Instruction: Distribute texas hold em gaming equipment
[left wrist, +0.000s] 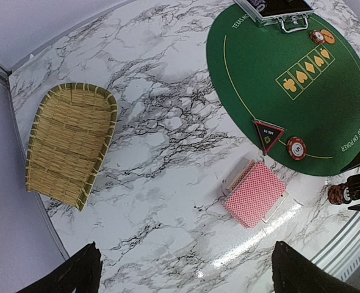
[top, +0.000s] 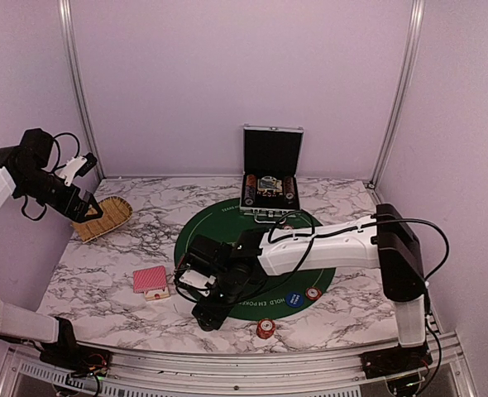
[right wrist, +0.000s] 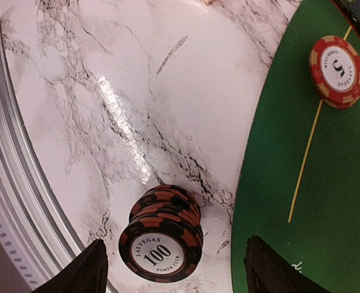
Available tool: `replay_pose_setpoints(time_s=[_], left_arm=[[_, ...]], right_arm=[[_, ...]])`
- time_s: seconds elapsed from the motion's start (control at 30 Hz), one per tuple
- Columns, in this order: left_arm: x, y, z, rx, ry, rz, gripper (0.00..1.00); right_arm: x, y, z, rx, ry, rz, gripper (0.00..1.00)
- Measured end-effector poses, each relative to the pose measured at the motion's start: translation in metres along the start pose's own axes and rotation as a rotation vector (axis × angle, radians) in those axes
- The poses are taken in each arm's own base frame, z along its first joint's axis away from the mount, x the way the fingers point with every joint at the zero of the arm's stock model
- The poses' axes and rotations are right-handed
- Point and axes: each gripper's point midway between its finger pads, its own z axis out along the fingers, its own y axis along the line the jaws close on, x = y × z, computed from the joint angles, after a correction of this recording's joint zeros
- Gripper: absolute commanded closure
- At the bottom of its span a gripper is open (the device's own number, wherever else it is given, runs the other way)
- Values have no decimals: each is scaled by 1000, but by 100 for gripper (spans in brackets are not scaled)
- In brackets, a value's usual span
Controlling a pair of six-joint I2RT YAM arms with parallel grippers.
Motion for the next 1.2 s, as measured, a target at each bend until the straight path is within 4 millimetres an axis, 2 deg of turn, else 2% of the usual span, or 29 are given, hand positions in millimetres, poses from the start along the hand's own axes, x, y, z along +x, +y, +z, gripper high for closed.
replay_pose_setpoints(time_s=[0.23,0.57,0.73,0.83,1.2], left_arm=[[0,0,0,0,0,1,1],[-4,1,-4,-6,-12,7,1],[-4,1,-4,-6,-12,7,1],[-4,1,-4,-6,-12,7,1],[-4,1,-4,-6,-12,8,1]], right_arm=[[2,0,4,-4,8,-5,36],[4,6,11,-24,22,-16,41],[6,7,14,-26,29,-19,53],[6,7,14,-25,26,-19,57],[5,7,14,-25,24,-19,61]])
